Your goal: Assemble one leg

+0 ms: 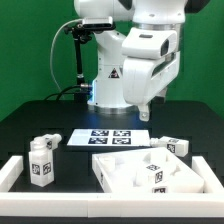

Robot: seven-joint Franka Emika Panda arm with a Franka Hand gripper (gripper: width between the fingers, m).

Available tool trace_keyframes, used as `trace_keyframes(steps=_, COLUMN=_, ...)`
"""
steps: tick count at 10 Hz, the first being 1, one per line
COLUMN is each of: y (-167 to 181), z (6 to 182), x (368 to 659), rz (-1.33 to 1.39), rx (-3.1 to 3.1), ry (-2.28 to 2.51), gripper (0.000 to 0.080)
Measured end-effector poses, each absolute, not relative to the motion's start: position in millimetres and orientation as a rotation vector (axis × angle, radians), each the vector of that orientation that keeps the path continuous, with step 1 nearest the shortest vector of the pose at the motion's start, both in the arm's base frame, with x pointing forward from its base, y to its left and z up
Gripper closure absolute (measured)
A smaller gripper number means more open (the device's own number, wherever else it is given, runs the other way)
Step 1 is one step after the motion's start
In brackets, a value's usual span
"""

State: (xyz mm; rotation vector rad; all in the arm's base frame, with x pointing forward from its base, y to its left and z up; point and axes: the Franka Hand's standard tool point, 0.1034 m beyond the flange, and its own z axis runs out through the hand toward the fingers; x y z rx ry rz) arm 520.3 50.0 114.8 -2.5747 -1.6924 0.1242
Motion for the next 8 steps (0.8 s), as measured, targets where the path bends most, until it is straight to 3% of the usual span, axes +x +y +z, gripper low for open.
trace_keyframes(steps=2, y=35, z=92.4, x=514, rz=0.090, rx=-2.527, ry=-1.706, gripper=0.0150)
trace_keyframes(steps=6, y=36, z=92.5, x=516, rz=0.078, rx=-2.515, ry=-1.739, gripper=0.0150)
trace_keyframes(steps=8, y=13, z=54.5, x=507, rz=-0.001, rx=-2.411, ry=-1.892, gripper=0.0150)
